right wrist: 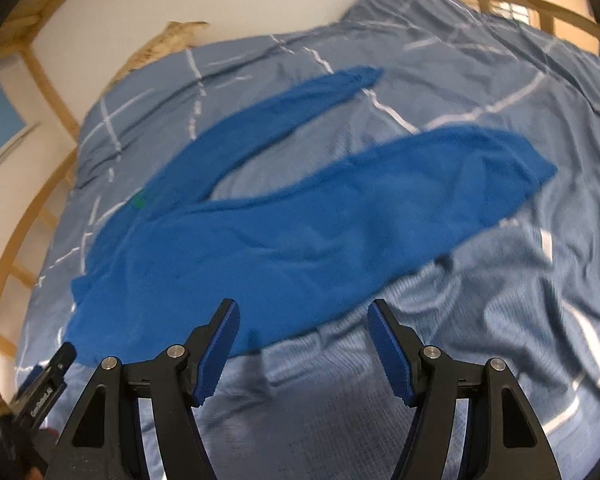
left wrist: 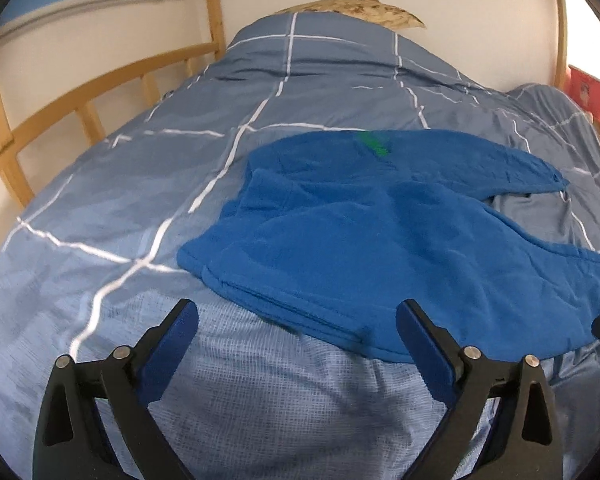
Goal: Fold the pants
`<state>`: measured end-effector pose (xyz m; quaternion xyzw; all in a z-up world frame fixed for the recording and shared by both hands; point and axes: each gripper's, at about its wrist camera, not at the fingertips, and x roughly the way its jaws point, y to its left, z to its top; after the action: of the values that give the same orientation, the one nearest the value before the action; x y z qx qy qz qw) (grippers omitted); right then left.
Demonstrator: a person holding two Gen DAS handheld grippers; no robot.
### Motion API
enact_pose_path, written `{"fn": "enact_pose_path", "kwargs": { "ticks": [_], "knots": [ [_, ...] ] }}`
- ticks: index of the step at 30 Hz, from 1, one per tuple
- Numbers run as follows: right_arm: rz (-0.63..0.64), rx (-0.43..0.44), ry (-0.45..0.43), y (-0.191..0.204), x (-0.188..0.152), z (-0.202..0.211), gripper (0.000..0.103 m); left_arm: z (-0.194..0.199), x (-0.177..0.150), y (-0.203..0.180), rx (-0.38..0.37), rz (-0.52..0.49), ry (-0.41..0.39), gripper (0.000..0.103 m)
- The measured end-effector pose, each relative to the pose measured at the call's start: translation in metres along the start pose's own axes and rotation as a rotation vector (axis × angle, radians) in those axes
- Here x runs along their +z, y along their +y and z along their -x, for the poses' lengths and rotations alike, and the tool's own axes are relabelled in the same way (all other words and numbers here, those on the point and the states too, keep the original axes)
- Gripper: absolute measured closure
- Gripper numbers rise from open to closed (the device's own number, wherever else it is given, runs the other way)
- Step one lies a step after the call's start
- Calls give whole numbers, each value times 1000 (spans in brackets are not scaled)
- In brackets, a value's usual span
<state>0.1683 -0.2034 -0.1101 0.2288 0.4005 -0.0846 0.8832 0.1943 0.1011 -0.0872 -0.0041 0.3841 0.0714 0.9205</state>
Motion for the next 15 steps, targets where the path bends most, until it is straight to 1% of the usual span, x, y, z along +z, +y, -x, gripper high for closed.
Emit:
{"fn": "enact_pose_path", "kwargs": {
  "ticks": [2,4,7,11,13,15],
  "knots": [
    [-26,5,14,-1,-1,-5,36,-6,-1,4,-5,16,12,10],
    [-32,17,21,2,-3,-10,36,-12,-1,10,-16,46,37,22],
    [-15,7,55,10,-7,-20,36,-24,-2,20,-57,103,81,29],
    [-2,9,78,16,-13,-29,36,-37,-4,23,-79,135,116,33],
    [3,-3,83,17,-13,-33,36,-45,-5,25,-93,155,142,36],
    [9,-18,86,18,-12,-36,36,-50,-6,26,-102,168,151,38]
  ]
}}
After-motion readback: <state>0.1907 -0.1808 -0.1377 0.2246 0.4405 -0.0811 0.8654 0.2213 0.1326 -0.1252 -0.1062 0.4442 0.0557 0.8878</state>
